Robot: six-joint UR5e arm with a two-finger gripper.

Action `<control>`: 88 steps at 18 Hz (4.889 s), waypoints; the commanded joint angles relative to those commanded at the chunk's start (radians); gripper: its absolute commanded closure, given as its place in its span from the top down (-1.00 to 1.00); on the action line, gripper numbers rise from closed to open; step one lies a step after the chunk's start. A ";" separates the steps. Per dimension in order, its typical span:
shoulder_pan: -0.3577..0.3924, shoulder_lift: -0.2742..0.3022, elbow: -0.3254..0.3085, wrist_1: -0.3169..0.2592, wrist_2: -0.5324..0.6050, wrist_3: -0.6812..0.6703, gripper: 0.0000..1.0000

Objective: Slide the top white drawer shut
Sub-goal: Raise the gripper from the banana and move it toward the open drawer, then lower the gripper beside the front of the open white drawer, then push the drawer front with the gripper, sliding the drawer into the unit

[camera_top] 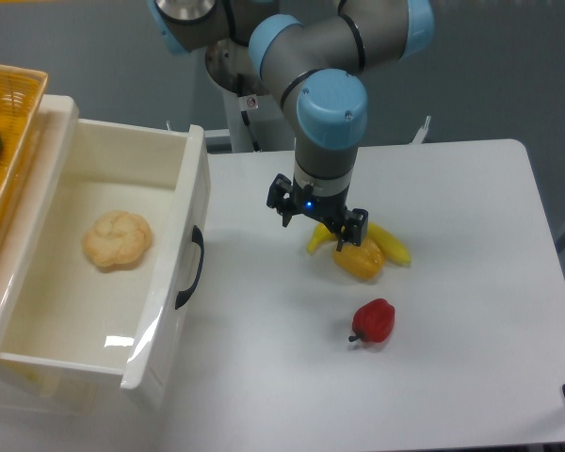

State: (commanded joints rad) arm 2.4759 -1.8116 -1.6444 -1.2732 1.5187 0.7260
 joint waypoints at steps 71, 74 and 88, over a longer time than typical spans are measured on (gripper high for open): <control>-0.192 -0.117 0.046 0.078 -0.183 -0.272 1.00; -0.207 -0.117 0.046 0.078 -0.181 -0.272 1.00; -0.255 -0.088 0.046 0.078 -0.210 -0.269 1.00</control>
State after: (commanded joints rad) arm 2.2213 -1.8991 -1.5984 -1.1950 1.3085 0.4571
